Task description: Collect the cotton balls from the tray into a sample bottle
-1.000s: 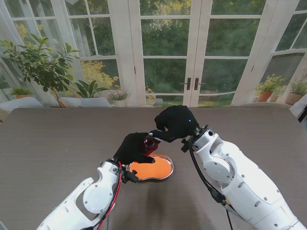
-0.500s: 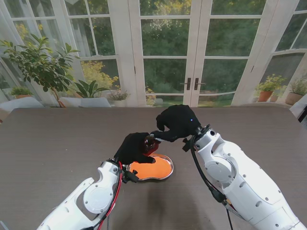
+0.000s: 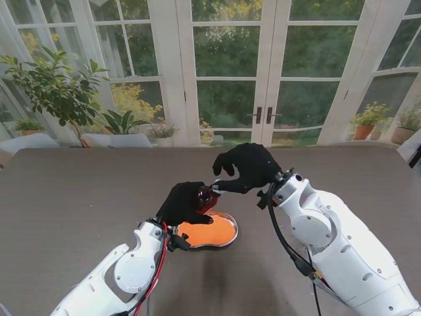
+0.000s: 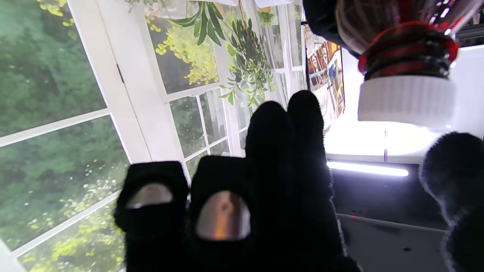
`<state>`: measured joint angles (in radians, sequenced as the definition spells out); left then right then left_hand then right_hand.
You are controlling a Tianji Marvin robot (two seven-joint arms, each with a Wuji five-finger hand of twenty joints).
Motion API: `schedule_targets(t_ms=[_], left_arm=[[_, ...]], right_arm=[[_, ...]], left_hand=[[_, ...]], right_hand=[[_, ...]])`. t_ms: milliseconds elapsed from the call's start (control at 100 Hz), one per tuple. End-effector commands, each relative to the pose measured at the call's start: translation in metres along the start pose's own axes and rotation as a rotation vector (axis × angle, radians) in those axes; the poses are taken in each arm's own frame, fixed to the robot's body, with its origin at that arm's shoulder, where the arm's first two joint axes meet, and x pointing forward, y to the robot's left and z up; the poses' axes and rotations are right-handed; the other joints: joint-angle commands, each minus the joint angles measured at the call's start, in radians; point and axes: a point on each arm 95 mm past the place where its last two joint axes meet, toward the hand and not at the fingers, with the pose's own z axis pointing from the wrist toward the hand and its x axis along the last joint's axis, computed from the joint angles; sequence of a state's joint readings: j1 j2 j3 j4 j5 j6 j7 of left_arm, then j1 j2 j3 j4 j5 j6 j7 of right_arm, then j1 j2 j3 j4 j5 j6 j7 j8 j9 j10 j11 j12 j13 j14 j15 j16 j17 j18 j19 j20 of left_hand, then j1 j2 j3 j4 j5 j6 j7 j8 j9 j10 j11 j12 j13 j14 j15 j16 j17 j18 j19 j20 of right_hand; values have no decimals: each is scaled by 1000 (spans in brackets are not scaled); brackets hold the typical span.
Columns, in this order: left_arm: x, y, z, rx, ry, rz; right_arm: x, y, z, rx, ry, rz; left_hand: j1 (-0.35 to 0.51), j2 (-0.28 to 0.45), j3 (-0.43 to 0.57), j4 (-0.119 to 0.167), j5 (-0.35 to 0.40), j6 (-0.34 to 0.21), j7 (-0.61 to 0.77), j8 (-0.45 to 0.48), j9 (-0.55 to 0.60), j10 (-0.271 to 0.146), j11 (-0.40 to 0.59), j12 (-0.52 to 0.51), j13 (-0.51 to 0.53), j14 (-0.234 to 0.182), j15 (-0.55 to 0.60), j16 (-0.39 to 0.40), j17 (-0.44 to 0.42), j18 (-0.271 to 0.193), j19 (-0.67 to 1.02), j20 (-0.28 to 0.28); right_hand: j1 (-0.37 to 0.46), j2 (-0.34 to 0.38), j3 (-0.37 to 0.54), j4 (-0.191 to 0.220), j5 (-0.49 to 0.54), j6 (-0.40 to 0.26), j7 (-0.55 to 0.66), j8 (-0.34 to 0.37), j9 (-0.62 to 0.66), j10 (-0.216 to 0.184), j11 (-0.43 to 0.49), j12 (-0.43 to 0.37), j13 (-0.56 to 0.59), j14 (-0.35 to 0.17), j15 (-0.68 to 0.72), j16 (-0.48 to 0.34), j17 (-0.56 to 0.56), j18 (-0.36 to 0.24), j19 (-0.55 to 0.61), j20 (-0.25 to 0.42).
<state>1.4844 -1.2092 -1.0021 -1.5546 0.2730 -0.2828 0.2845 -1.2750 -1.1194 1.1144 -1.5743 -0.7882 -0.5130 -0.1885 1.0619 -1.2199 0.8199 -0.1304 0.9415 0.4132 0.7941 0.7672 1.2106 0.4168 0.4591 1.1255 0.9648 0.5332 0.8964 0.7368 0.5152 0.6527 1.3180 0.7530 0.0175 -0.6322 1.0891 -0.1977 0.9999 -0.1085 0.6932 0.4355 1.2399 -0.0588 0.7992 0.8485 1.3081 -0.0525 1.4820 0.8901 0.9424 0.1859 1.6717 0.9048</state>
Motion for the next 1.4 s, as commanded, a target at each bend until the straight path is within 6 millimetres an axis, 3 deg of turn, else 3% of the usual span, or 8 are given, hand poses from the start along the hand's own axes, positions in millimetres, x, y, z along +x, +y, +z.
schedule_targets(t_ms=[0,240,570,1060,1130,1190,1290,1390], left_arm=[[3,2,1,-13,2,-8],[3,2,1,-13,4,-7],[2,1,1,-10,5,-4],[2,1,1,-11,7,-7],[2,1,1,-11,7,-7],[2,1,1,-11,7,-6],[2,1,1,-11,7,-7],[2,1,1,-13,7,-7]], right_arm=[[1,4,-1,19,12,-18],[1,8,-2,31,26,-33],[6,8,-1,40,47,-27],[13,6,-1,45,71,-36],[13,6,-1,46,72,-30],[14,6,0,45,73,-27],[14,6,0,40,73,-23],[14,6,0,33,75,-19]], left_hand=[[53,785,111,4,84,-136,131,30,29,-5,6,15,33,78,21,5,-3,-24,30,4],[53,784,113,4,85,-137,132,30,30,-6,7,15,35,78,21,4,-3,-23,30,4],[53,784,113,4,85,-137,131,31,31,-5,7,16,34,77,21,4,-3,-22,30,4],[54,785,113,4,84,-137,131,31,28,-5,7,16,34,77,21,4,-2,-21,30,4],[54,784,113,4,84,-136,131,31,29,-6,7,16,33,77,20,4,-2,-21,30,4],[54,784,114,4,85,-136,132,31,29,-6,7,16,34,77,21,4,-2,-21,30,4],[54,784,113,4,84,-136,131,30,28,-5,6,16,34,78,21,4,-2,-21,30,4],[53,784,113,5,85,-137,132,31,29,-6,7,16,33,78,20,4,-2,-21,30,4]], right_hand=[[-33,-52,47,-11,-29,-14,-10,-2,-28,11,-1,16,12,-42,-13,-18,-19,-30,14,30],[1,-188,139,-32,31,-39,17,7,-41,12,16,3,12,-50,-10,-16,-21,-28,9,35],[62,-230,192,-36,99,-52,36,15,-17,10,16,-5,12,-56,5,-8,-15,-19,7,30],[166,-398,269,-39,85,-43,21,19,7,-1,19,-3,13,-74,24,3,-8,-18,2,24],[203,-435,282,-134,72,-60,57,-59,8,-2,18,-3,13,-74,23,3,-8,-17,2,22],[229,-468,286,-185,61,-86,97,-105,13,-4,18,-3,13,-74,23,4,-8,-17,2,22],[277,-521,295,-239,44,-120,166,-167,18,-6,17,-4,13,-75,23,4,-8,-17,2,22],[326,-569,299,-268,38,-154,227,-208,26,-9,17,13,13,-74,25,6,-5,-11,-2,19]])
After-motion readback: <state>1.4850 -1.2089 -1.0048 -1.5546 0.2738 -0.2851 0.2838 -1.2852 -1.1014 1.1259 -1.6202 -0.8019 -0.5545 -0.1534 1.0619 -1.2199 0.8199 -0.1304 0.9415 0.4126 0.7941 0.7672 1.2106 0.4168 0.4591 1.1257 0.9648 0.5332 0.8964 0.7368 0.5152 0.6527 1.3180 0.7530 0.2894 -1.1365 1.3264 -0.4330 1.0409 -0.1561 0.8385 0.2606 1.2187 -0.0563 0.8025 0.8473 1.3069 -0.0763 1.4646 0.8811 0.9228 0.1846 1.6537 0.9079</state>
